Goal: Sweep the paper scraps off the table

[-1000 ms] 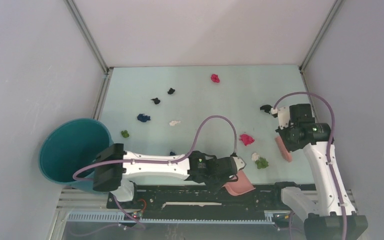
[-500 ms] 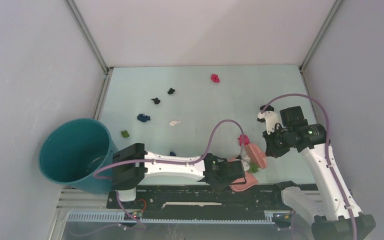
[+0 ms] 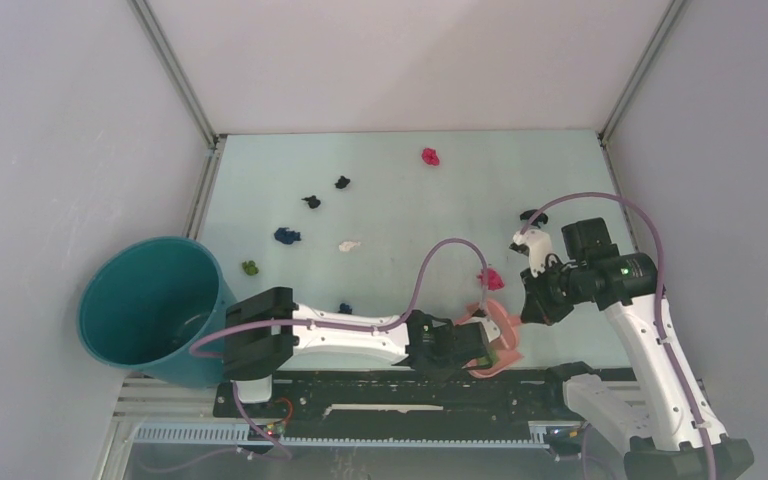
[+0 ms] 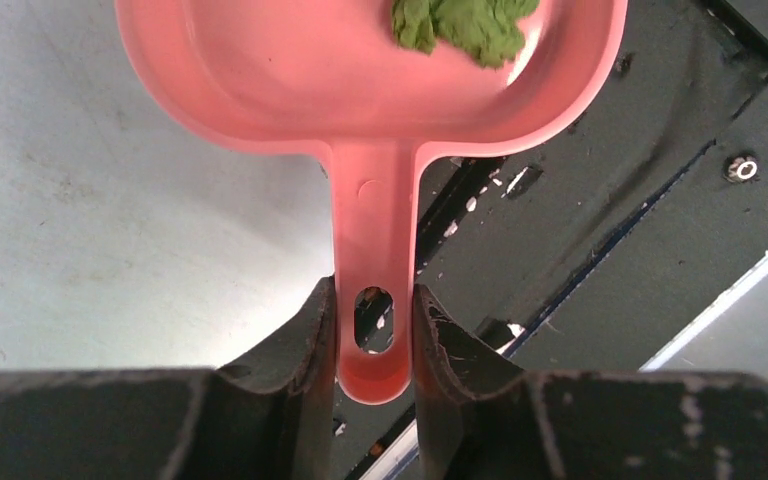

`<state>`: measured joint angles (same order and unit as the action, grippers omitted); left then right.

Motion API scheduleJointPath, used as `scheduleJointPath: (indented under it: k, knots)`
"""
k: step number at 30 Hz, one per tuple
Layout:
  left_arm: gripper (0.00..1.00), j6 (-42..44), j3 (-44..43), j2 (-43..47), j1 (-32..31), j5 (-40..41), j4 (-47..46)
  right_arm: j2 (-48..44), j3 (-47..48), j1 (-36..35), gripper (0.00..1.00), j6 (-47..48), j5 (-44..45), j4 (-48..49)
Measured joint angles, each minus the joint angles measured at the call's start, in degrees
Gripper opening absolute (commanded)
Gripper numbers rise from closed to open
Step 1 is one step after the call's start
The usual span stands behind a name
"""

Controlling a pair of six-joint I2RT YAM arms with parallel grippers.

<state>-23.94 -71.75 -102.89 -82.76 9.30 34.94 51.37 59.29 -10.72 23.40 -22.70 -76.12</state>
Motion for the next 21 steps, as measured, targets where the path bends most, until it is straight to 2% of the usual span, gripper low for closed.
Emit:
scheduleJointPath:
  k: [2,4,9,13,16,21]
  knots:
    - [0.33,0.00,1.05,0.00,0.00,0.17,-1.46,0.00,0.00,-0.04,0.00,0.52,-0.98,-0.28]
    - [0.43,0.02,2.67,0.04,0.00,0.33,-3.63,0.00,0.00,-0.11,0.00,0.74,-1.51,-0.66]
    - [0.47,0.07,5.55,0.48,0.00,0.68,-6.16,-0.07,0.85,-0.24,0.00,0.92,0.02,-1.33]
    - [0.44,0.26,6.23,0.48,0.00,0.61,-7.65,-0.04,2.86,-0.24,0.00,1.29,2.78,-1.25]
    - [0.38,0.50,6.32,0.48,0.00,0.70,-8.83,0.02,3.30,-0.24,0.00,1.42,4.68,-0.87]
    - [0.13,0.55,6.25,0.48,-0.02,0.98,-10.38,1.86,3.30,-0.33,0.00,1.05,5.05,-0.35]
